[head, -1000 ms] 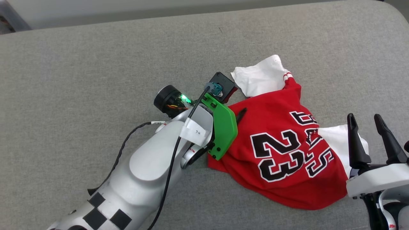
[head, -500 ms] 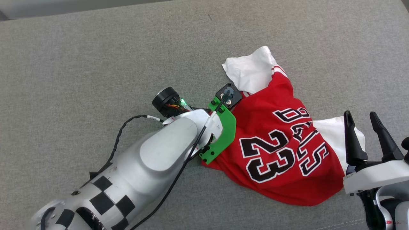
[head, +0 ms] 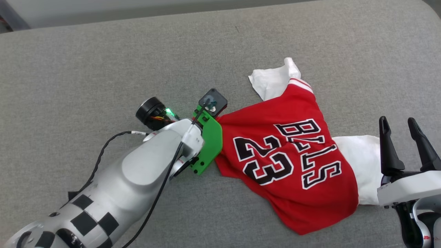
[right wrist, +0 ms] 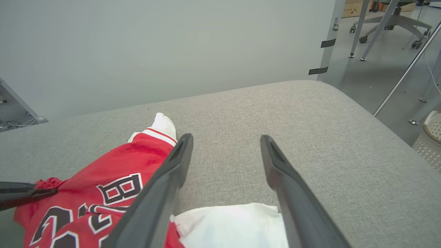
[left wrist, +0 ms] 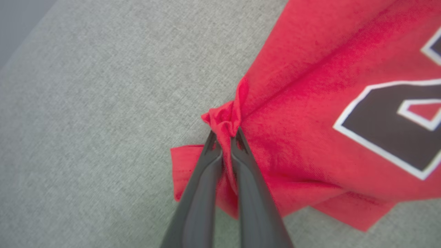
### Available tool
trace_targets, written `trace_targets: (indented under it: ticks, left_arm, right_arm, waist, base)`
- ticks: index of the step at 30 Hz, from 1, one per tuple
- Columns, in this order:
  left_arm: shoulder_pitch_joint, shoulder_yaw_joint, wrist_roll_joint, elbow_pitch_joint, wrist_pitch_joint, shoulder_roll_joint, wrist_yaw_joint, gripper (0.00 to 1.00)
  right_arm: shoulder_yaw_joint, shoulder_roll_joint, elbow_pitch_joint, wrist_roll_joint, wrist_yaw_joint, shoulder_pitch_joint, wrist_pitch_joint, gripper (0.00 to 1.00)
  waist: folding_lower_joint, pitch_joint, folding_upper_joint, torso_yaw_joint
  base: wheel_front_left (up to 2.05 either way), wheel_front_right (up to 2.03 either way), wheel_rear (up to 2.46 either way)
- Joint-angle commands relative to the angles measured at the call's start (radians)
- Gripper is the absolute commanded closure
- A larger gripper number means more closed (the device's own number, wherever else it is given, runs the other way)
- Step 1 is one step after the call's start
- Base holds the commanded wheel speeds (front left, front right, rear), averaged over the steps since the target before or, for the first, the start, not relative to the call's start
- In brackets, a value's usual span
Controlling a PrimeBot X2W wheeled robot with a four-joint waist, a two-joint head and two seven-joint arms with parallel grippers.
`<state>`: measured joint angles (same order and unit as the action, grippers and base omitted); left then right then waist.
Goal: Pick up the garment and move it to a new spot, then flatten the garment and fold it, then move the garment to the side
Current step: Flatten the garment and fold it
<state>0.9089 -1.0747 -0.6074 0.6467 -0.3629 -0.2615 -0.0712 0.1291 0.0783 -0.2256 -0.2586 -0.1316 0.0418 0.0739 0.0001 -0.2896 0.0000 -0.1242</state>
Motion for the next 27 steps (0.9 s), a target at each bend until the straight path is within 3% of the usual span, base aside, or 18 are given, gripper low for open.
trace_targets:
  ticks: [1,7,18,27]
  left_arm:
    - [-0.031,0.011,-0.007,-0.011,0.018,-0.023,0.020,1.00]
    - [-0.137,0.070,-0.045,-0.133,0.083,-0.101,0.114,1.00]
    - [-0.409,0.205,-0.143,-0.422,0.178,-0.256,0.341,1.00]
    - [-0.667,0.306,-0.243,-0.576,0.250,-0.332,0.507,1.00]
  right_arm:
    - [0.004,0.003,-0.007,0.011,0.001,-0.005,0.005,0.00]
    - [0.014,-0.001,-0.028,0.016,0.001,-0.029,0.024,0.00]
    - [0.027,-0.005,-0.060,0.028,0.001,-0.069,0.059,0.00]
    - [0.030,-0.009,-0.075,0.029,0.001,-0.109,0.084,0.00]
  waist:
    - [-0.0001,0.033,0.0000,0.030]
    - [-0.0001,0.073,0.0000,0.077]
    - [-0.0001,0.135,0.0000,0.167]
    - [-0.0001,0.185,0.0000,0.225]
  base:
    - [0.00,0.00,0.00]
    - [0.00,0.00,0.00]
    - [0.00,0.00,0.00]
    - [0.00,0.00,0.00]
